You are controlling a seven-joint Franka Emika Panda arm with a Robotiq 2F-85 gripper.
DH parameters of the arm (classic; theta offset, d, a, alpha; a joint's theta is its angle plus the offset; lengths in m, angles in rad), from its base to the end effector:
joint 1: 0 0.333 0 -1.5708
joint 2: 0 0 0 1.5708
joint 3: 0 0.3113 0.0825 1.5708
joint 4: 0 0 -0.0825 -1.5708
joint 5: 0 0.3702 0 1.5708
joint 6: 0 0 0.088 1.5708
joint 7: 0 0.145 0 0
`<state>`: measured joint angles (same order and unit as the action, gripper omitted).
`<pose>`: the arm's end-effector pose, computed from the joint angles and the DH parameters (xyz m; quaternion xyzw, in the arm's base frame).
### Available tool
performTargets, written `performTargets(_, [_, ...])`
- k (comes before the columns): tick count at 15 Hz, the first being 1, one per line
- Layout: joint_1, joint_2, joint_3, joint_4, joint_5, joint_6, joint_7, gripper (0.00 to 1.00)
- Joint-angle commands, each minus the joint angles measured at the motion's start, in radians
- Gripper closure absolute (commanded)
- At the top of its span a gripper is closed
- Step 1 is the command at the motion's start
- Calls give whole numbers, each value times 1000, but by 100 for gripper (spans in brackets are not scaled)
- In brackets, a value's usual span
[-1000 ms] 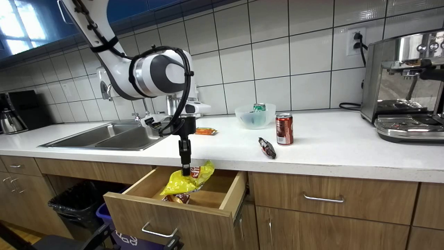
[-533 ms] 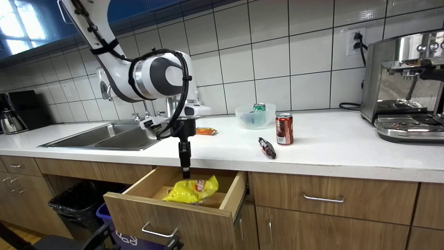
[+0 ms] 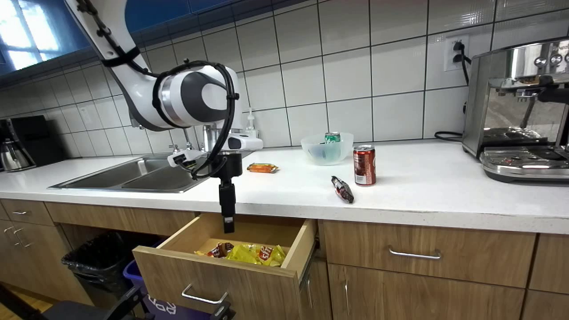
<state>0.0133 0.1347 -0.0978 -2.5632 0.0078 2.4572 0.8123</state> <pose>0.4064 -0.0360 0.1699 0.8931 -0.4337 -0.1103 0.0468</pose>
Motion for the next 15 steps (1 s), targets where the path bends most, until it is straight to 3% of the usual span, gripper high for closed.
performTargets(1, [0,-91,20,-63,-9,-58,-65,0])
performTargets(10, [-3,-109,58,-106,-17,-239,-271,0])
performTargets(15, [0,-93,60,-114,-65,-308,-298,0])
